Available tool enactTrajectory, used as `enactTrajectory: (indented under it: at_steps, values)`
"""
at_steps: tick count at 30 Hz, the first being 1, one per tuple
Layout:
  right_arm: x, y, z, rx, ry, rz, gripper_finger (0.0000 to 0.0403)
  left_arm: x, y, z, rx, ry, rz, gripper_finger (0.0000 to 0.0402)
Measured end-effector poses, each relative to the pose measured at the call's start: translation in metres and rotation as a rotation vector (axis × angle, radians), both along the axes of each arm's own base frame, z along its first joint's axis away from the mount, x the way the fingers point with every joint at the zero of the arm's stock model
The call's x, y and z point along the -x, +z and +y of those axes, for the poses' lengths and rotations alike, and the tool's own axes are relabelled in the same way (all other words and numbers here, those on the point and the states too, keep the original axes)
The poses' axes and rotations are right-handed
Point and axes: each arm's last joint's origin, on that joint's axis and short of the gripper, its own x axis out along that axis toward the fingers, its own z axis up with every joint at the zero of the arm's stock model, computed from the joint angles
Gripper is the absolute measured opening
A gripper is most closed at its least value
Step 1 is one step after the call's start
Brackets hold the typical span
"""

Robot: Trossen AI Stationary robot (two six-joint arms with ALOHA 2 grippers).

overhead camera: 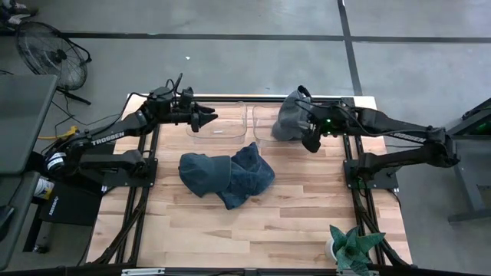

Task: Pick & Place hat
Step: Put the left blue cap into the left transparent bin

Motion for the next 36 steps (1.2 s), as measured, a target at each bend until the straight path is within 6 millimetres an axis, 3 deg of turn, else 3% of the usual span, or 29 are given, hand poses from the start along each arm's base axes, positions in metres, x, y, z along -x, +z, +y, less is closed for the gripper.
enactTrajectory:
  at_steps: [10,26,36]
  values:
    - [0.015,0.013,0.006,-0.032,-0.008,-0.104,0.0209,0.025,-0.009,-0.016,0.143,0.045,0.171,0.0243]
    - [0.015,0.013,0.006,-0.001,0.02,-0.083,0.0209,0.072,-0.025,-0.045,0.45,0.243,0.424,0.0243]
    - [0.015,0.013,0.005,0.008,0.025,-0.077,0.0209,0.087,-0.04,-0.055,0.645,0.356,0.601,0.0243]
